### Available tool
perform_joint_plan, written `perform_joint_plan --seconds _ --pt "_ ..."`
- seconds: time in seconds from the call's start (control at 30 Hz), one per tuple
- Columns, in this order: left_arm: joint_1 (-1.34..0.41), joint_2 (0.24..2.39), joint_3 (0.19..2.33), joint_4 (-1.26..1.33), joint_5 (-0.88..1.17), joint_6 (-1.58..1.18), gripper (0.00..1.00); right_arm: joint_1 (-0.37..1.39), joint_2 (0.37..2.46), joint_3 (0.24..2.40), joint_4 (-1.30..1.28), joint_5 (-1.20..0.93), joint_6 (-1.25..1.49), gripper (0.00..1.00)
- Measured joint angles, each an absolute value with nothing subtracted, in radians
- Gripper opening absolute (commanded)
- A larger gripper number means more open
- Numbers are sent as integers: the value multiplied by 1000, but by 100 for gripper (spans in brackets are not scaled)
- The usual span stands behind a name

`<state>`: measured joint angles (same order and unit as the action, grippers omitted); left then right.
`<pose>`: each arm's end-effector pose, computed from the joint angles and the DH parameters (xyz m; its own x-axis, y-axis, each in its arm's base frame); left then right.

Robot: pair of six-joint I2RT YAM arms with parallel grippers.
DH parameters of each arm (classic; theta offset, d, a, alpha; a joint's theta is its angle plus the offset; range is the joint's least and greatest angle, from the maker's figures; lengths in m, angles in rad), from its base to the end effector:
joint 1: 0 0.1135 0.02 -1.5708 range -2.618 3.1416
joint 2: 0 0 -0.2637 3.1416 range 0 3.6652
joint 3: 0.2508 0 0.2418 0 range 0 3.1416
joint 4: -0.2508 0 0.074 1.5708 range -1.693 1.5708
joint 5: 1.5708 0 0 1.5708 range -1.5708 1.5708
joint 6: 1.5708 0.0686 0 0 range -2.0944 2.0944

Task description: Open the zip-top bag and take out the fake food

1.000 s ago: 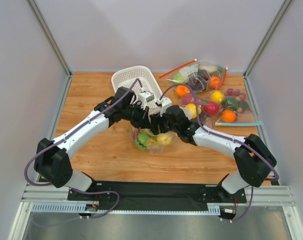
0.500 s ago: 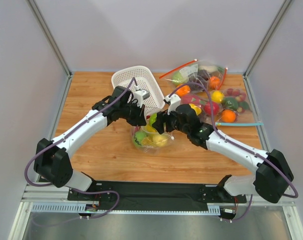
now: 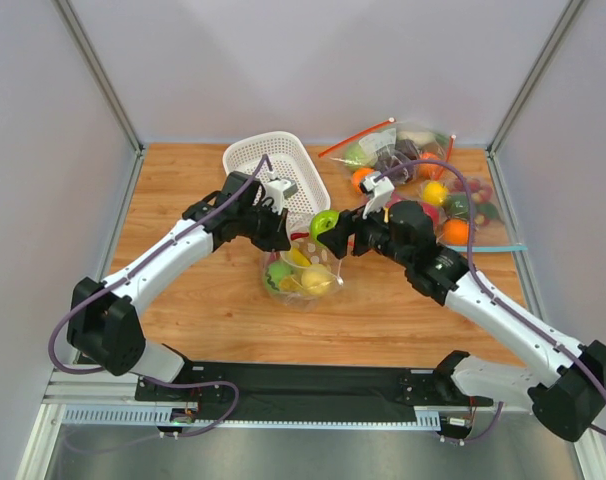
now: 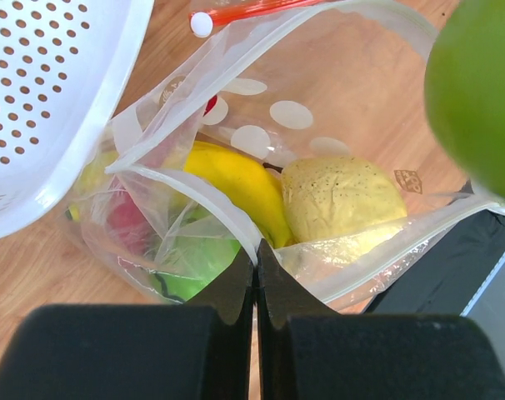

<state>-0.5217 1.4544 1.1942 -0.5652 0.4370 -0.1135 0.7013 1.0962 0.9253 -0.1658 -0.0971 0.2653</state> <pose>0.2660 -0.1864 0.2731 -0.7123 0.2911 -0.6387 0.6237 0.6798 -0.3858 0.2057 0.1824 0.3204 -0.4303 -0.0218 -0.9024 -0.6210 0.7327 0.2784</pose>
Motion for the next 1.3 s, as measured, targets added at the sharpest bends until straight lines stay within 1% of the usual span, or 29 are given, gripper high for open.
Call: perform_joint_plan --seconds 0.17,0.4,0.6,0.83,0.9,0.93,0.97,1.07,1.13,1.2,1.27,1.3 --pt "-521 1435 1192 -569 445 -106 0 581 1155 1018 -183 -151 252 32" --pt "-521 1412 1192 -580 454 -103 0 458 1416 1240 -152 -249 238 32" --pt "-521 1402 1192 -584 462 -102 0 447 1715 1478 -141 -326 239 33" --pt "-521 1402 1192 -587 467 -101 0 467 1963 1594 -178 -313 245 33" --pt "-521 1402 1192 -588 471 -101 0 472 2004 1609 -193 -302 245 38" --pt "-521 1402 1192 -588 471 -101 0 476 2027 1619 -205 -295 244 43" --pt "-521 1402 1192 -587 473 -101 0 480 2044 1629 -216 -291 243 56" --pt "-521 1402 1192 -588 475 -101 0 490 2071 1644 -236 -278 240 74" --pt "-521 1402 1192 -588 475 -101 0 495 2074 1645 -243 -273 238 77" --pt "-521 1402 1192 -588 476 -101 0 498 2074 1649 -244 -270 234 82" --pt "-521 1402 1192 -588 477 -101 0 500 2074 1654 -244 -266 231 92" --pt "-521 1402 1192 -588 478 -101 0 500 2074 1658 -243 -264 228 93"
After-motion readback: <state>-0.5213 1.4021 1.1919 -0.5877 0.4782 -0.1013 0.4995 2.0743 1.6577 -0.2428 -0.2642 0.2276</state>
